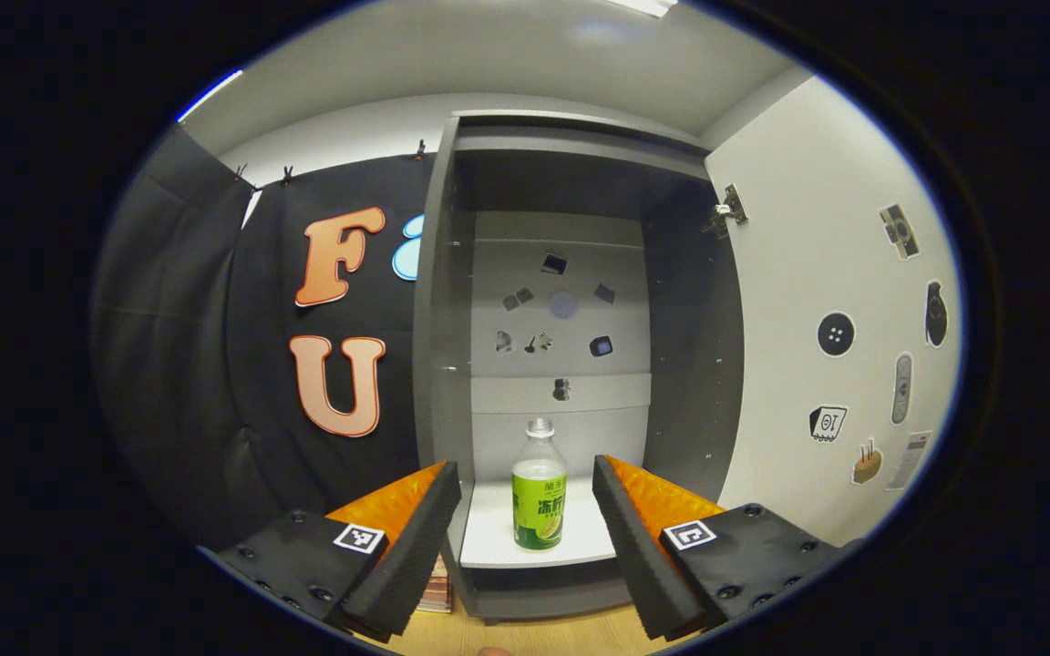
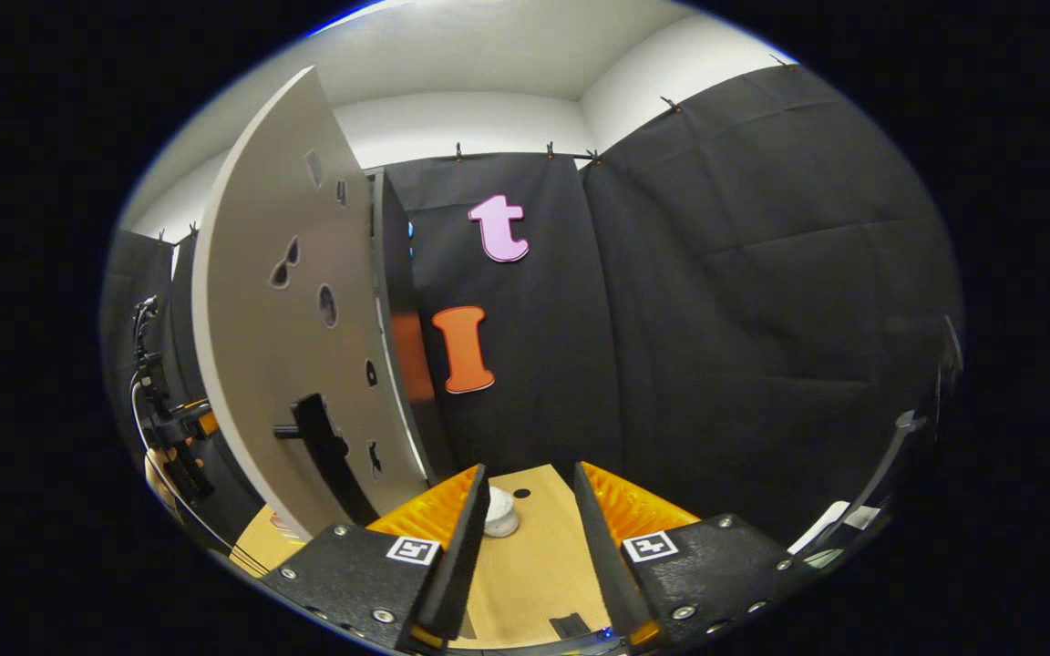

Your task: Open the cabinet door with the right hand, grasp the bottle in the cabinet with the left hand and place it on the coaster, then close the cabinet door with the right hand.

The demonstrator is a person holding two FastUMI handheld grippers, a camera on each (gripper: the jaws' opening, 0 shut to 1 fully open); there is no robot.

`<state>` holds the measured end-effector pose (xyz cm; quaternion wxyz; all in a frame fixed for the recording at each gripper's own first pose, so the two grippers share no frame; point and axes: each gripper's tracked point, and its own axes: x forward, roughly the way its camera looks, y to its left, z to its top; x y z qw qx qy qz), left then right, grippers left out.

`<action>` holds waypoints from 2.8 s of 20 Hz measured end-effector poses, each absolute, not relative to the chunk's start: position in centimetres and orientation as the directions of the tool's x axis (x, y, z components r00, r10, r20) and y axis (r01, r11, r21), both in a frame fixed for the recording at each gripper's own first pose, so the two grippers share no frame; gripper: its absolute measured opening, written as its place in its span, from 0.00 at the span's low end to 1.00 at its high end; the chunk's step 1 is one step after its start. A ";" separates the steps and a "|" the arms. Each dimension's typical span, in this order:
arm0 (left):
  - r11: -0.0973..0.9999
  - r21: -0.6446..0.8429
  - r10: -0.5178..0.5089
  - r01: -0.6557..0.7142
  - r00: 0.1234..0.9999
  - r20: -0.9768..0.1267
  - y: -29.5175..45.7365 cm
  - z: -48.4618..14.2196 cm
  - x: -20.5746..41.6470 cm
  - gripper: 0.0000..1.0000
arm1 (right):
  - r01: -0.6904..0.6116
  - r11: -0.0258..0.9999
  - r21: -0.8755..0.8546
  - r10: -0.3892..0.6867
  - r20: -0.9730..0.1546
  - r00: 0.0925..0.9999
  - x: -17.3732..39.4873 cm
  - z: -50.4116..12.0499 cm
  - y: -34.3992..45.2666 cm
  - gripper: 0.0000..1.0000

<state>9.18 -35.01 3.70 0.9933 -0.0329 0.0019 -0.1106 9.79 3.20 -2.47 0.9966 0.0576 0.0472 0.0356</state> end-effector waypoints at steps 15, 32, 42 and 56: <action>0.971 -0.075 -0.231 0.226 0.971 -0.066 -39.0 -2.6 21.2 0.96 | 0.103 0.993 0.057 -0.099 -0.066 0.993 10.8 -2.2 -0.9 0.93; 0.951 -0.108 -0.302 0.291 0.947 -0.112 -40.0 -4.2 21.7 0.80 | 0.153 0.986 0.062 -0.149 -0.076 0.986 10.1 -2.3 -1.7 0.99; 0.961 -0.079 -0.271 0.267 0.961 -0.059 -34.1 -2.4 13.8 0.79 | 0.070 0.996 0.060 -0.065 -0.076 0.995 10.7 -2.4 0.0 0.93; 0.984 -0.079 -0.168 0.158 0.976 -0.138 -23.4 -14.0 3.0 0.81 | -0.009 0.999 0.044 0.014 -0.135 0.991 10.8 -4.0 2.1 0.93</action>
